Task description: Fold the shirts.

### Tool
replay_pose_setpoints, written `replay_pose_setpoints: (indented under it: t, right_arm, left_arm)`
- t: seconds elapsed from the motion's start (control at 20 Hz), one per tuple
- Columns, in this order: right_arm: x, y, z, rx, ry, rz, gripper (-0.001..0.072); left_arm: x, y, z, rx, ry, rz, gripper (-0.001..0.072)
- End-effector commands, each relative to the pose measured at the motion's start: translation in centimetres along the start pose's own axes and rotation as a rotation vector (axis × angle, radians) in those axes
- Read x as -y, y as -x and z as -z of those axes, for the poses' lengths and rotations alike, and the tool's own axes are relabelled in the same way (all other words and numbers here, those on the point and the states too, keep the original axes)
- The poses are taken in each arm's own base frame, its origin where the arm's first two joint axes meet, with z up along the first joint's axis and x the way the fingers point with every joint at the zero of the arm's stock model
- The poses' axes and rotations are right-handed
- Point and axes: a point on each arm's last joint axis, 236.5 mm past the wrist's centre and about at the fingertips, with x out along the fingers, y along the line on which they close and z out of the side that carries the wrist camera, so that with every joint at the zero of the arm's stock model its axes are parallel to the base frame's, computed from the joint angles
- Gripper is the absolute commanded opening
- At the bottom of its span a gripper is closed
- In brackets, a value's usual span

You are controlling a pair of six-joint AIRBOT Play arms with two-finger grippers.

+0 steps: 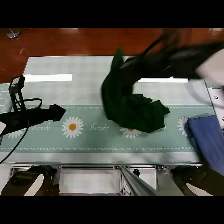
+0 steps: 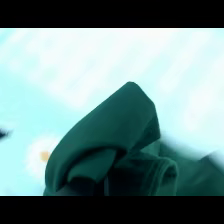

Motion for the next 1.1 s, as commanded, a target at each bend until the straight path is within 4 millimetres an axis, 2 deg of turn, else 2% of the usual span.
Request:
replay_pose_setpoints:
  t: [0.0, 0.05, 0.1, 0.15, 0.2, 0.3, 0.35, 0.4, 0.45, 0.5, 0.55, 0.6, 0.65, 0.7, 0.8, 0.9, 1.05]
  right_arm:
    - [-2.3, -9.9, 10.3, -0.186, -0.187, -0.079, 0.0032]
    - [-2.0, -11.5, 11.7, -0.23, -0.22, -0.076, 0.0048]
    - [-1.8, -12.4, 12.3, -0.248, -0.256, -0.078, 0.0309]
    - [-1.4, -12.4, 11.9, -0.25, -0.26, -0.089, 0.0633]
    - [-0.8, -11.5, 10.6, -0.246, -0.25, -0.099, 0.0618]
    - [2.9, -7.1, 5.5, -0.18, -0.237, -0.069, 0.0618]
    - [6.3, -3.5, 2.6, -0.117, -0.244, -0.01, 0.0618]
    - [10.3, 0.4, 0.7, -0.054, -0.262, 0.076, 0.0618]
    - [14.8, 4.6, 0.3, -0.011, -0.302, 0.188, 0.0618]
    - [20.0, 9.1, 1.9, -0.011, -0.373, 0.34, 0.0618]
    - [24.2, 12.8, 4.7, -0.02, -0.456, 0.471, 0.0618]
    - [27.4, 15.7, 8.5, -0.029, -0.564, 0.567, 0.0618]
    - [29.0, 16.9, 12.1, -0.025, -0.68, 0.599, 0.0618]
    - [29.4, 16.7, 15.6, -0.012, -0.795, 0.578, 0.0617]
    - [27.8, 14.1, 20.8, -0.01, -0.904, 0.473, 0.0617]
    - [25.8, 11.6, 24.3, -0.032, -0.965, 0.393, 0.0617]
    - [23.8, 9.1, 27.3, -0.081, -1.012, 0.317, 0.0617]
  left_arm:
    - [-0.3, -0.7, 0.2, -0.023, 0.007, -0.006, 0.0702]
    - [-0.4, -0.9, 0.3, -0.029, 0.008, -0.008, 0.0702]
    - [-0.4, -1.0, 0.3, -0.033, 0.008, -0.011, 0.0702]
    - [-0.8, -1.0, 0.1, -0.027, -0.003, -0.027, 0.0702]
    - [-1.3, -1.0, -0.1, -0.018, -0.017, -0.047, 0.0702]
    - [-1.9, -0.5, -0.4, -0.018, -0.044, -0.079, 0.0702]
    - [-2.0, -0.1, -0.4, -0.034, -0.054, -0.09, 0.0702]
    - [-1.9, 0.3, -0.2, -0.055, -0.06, -0.093, 0.0702]
    - [-1.7, 0.5, -0.1, -0.068, -0.06, -0.092, 0.0702]
    - [-1.7, 0.3, 0.5, -0.093, -0.051, -0.086, 0.0702]
    - [-1.0, -0.2, 1.8, -0.132, -0.019, -0.05, 0.0702]
    - [-0.1, -1.5, 4.1, -0.192, 0.045, 0.013, 0.0701]
    - [0.8, -3.0, 6.7, -0.263, 0.111, 0.08, 0.0701]
    - [1.7, -4.5, 9.6, -0.339, 0.188, 0.145, 0.0702]
    - [2.6, -7.0, 12.6, -0.403, 0.321, 0.23, 0.0701]
    - [3.8, -8.4, 12.8, -0.408, 0.363, 0.305, 0.0702]
    - [4.2, -10.1, 12.1, -0.383, 0.378, 0.354, 0.0702]
